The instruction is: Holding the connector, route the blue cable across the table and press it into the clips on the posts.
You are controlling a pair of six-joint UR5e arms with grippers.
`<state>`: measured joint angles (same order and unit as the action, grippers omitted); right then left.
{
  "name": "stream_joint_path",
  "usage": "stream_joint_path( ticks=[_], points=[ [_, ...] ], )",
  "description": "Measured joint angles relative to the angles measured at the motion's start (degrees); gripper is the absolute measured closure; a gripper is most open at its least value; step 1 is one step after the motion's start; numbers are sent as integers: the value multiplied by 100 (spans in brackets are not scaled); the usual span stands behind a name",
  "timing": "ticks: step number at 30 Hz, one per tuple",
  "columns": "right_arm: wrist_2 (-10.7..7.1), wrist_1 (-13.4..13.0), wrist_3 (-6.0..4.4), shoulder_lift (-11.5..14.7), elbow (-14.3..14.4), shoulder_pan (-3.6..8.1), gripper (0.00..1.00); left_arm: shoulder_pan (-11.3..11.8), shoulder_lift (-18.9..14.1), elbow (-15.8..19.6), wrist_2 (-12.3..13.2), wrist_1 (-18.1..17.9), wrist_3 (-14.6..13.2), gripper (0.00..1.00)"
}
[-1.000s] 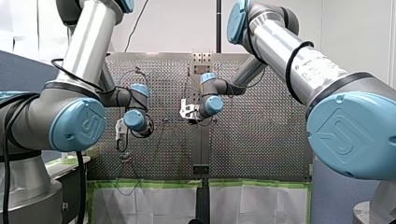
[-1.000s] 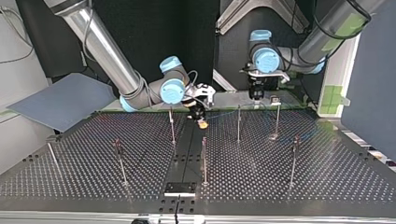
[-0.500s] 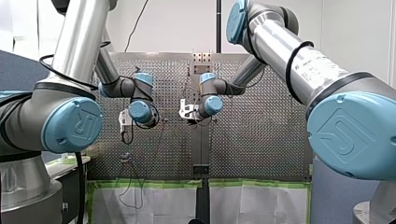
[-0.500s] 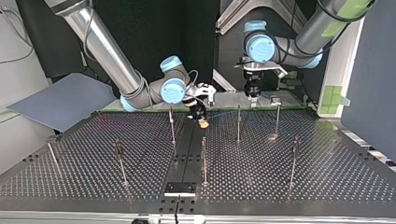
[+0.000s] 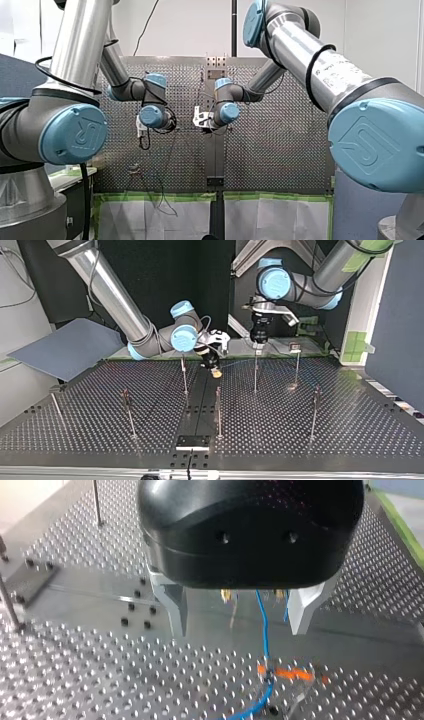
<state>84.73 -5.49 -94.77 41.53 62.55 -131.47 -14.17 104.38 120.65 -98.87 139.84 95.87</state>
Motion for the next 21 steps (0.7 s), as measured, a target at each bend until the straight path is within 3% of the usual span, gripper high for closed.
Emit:
stream_joint_path(
  ticks=[8,21],
  points=[
    [-2,-1,-3,-1,0,21,100,-147,269,-296,55,73,-8,0],
    [0,-6,-9,-1,0,46,100,-351,957,-1023,-219,305,57,0]
  ],
)
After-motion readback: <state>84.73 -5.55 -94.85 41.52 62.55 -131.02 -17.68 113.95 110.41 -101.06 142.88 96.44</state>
